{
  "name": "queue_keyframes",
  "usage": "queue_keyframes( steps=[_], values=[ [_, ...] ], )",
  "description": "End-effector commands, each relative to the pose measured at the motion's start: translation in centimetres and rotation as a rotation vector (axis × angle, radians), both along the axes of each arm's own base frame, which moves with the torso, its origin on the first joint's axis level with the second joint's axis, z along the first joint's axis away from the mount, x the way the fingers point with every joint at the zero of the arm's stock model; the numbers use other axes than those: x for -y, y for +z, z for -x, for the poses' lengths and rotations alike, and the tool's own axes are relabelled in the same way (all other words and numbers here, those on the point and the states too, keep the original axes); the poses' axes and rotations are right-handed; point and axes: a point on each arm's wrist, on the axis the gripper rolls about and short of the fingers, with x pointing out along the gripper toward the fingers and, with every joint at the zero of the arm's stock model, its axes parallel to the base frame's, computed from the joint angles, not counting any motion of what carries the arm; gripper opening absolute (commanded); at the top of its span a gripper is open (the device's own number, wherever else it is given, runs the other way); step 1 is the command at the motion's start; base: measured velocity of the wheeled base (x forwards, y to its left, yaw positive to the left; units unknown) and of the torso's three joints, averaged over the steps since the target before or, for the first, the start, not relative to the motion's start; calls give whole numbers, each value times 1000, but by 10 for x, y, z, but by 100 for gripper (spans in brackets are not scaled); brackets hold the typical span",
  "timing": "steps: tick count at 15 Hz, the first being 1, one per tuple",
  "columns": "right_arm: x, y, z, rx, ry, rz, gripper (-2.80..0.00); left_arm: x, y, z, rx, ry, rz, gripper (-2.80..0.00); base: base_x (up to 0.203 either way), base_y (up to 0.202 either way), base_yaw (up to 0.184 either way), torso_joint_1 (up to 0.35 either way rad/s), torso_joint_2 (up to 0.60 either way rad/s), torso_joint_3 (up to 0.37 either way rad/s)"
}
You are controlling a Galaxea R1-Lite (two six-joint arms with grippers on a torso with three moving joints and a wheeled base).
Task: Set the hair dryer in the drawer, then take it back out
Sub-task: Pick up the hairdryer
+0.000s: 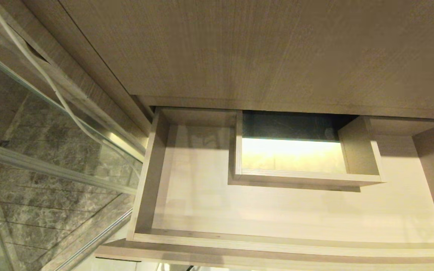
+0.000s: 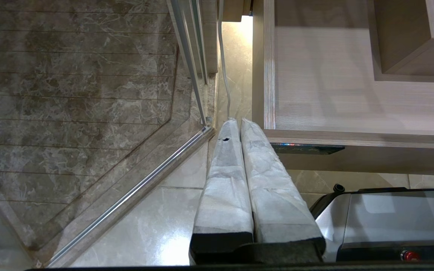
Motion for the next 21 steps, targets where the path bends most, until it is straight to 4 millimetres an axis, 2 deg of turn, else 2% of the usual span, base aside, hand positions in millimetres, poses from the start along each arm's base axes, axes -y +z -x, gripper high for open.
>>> queue_keyframes(
  steps=[1, 16, 21],
  values=[
    [0, -1, 3, 37, 1, -5, -280, 0, 0, 0, -1, 0, 0, -280, 0, 0, 0, 0, 0, 0],
    [0, -1, 3, 39, 4, -10, -280, 0, 0, 0, 1, 0, 0, -280, 0, 0, 0, 0, 0, 0],
    [0, -1, 3, 38, 4, -10, -280, 0, 0, 0, -1, 0, 0, -280, 4, 7, -163, 2, 3, 2]
  ],
)
